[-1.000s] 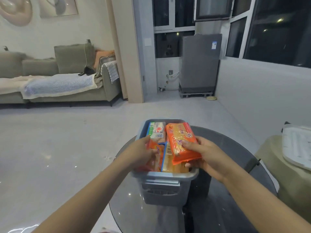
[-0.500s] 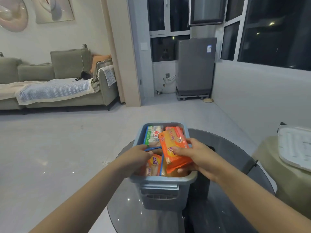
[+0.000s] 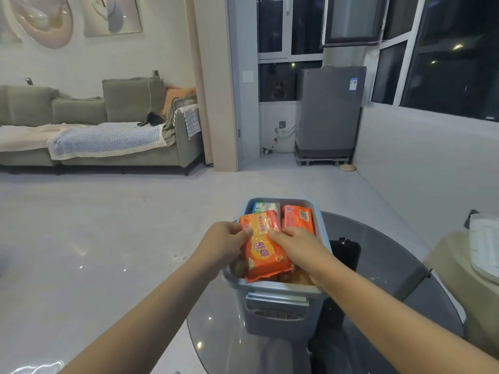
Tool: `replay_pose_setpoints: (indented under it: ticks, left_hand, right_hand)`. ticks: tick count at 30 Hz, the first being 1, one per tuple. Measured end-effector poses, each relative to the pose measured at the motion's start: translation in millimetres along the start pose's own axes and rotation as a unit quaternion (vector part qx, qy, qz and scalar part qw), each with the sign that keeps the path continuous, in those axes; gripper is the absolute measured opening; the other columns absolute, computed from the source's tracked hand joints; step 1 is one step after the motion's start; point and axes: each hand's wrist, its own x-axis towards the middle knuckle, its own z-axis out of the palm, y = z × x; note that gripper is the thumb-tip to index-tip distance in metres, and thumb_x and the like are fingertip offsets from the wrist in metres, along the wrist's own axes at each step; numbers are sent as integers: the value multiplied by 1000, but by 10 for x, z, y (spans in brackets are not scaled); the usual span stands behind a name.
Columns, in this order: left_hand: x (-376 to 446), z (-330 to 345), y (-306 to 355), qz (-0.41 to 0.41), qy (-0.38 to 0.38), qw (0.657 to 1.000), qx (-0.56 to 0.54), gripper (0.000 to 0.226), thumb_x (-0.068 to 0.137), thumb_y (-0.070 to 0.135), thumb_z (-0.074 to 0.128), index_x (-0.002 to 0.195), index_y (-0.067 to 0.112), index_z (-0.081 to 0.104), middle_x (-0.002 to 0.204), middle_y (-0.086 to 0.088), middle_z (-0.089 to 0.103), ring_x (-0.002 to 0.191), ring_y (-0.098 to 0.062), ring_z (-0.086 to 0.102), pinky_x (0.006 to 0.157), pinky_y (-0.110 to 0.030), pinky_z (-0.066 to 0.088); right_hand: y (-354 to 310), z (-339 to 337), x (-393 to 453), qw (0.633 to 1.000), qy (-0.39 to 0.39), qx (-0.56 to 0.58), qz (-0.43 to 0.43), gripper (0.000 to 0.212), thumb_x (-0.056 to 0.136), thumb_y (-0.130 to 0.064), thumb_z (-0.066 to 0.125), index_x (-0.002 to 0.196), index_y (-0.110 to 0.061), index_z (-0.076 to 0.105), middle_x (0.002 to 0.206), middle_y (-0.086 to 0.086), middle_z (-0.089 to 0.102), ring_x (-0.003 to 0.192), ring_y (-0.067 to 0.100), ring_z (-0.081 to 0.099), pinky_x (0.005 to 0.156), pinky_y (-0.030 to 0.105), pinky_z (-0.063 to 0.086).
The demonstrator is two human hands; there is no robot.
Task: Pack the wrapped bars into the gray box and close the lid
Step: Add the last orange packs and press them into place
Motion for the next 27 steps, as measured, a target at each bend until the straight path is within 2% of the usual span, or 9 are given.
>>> replay_pose_setpoints:
  ticks: [2, 3, 7, 11, 13, 18, 21, 24, 27]
  left_hand:
    - [27, -75, 32, -4, -12, 1000, 7, 32, 95, 25, 55, 120, 7, 64, 101, -8, 71, 88, -20, 68, 81, -33, 56]
    - [38, -101, 47, -12, -18, 1000, 14, 33, 94, 25, 56, 121, 8, 63, 101, -6, 70, 89, -21, 68, 81, -34, 57]
    - [96, -123, 84, -26, -24, 997, 70, 34, 90, 26, 62, 119, 8, 65, 105, -9, 72, 90, -23, 70, 82, -36, 58]
    - [134, -100, 125, -30, -12, 994, 100, 36, 87, 28, 65, 116, 8, 67, 99, -8, 71, 80, -19, 68, 73, -30, 57]
    - [160, -69, 141, -23, -3, 991, 132, 36, 86, 31, 66, 114, 7, 68, 100, -9, 72, 77, -18, 67, 73, -29, 56]
    - [215, -34, 176, -9, -1, 975, 222, 39, 85, 37, 66, 110, 8, 70, 97, -8, 73, 63, -11, 63, 56, -19, 48]
    - [263, -16, 172, 0, 6, 964, 267, 42, 84, 40, 66, 110, 8, 71, 103, -7, 74, 78, -15, 67, 69, -25, 53]
    - [288, -16, 160, 5, 8, 959, 284, 41, 81, 40, 69, 107, 9, 73, 100, -6, 74, 79, -15, 64, 60, -19, 47]
    - [293, -1, 124, 14, 21, 956, 292, 36, 80, 37, 71, 104, 11, 76, 96, -5, 75, 78, -14, 64, 55, -18, 44]
  right_hand:
    - [0, -12, 39, 999, -2, -41, -17, 43, 88, -45, 53, 121, -17, 55, 90, -10, 64, 81, 7, 65, 59, 18, 50]
    - [7, -18, 61, 998, 5, -64, -27, 43, 87, -46, 54, 119, -17, 58, 88, -11, 65, 78, 6, 65, 58, 18, 50]
    - [49, -51, 155, 984, 30, -164, -62, 46, 85, -53, 53, 113, -18, 63, 105, -3, 70, 89, 12, 67, 82, 33, 56]
    - [50, -122, 217, 969, 13, -237, -62, 45, 84, -57, 50, 95, -18, 70, 94, -3, 72, 81, 10, 67, 82, 34, 56]
    - [61, -152, 247, 967, 11, -249, -60, 48, 82, -59, 52, 94, -17, 71, 92, -3, 72, 83, 12, 67, 83, 35, 55]
    - [99, -191, 287, 969, 25, -239, -65, 50, 76, -60, 60, 100, -17, 69, 97, -4, 71, 84, 12, 67, 79, 31, 56]
    - [109, -196, 316, 966, 34, -246, -66, 50, 74, -60, 62, 97, -16, 70, 96, -3, 70, 82, 12, 67, 77, 31, 56]
    - [121, -195, 345, 964, 41, -256, -65, 46, 71, -60, 65, 85, -16, 68, 90, -4, 69, 79, 12, 66, 75, 30, 56]
    - [115, -168, 367, 952, 35, -296, -73, 45, 70, -61, 66, 86, -19, 62, 94, -4, 68, 83, 12, 64, 76, 29, 55]
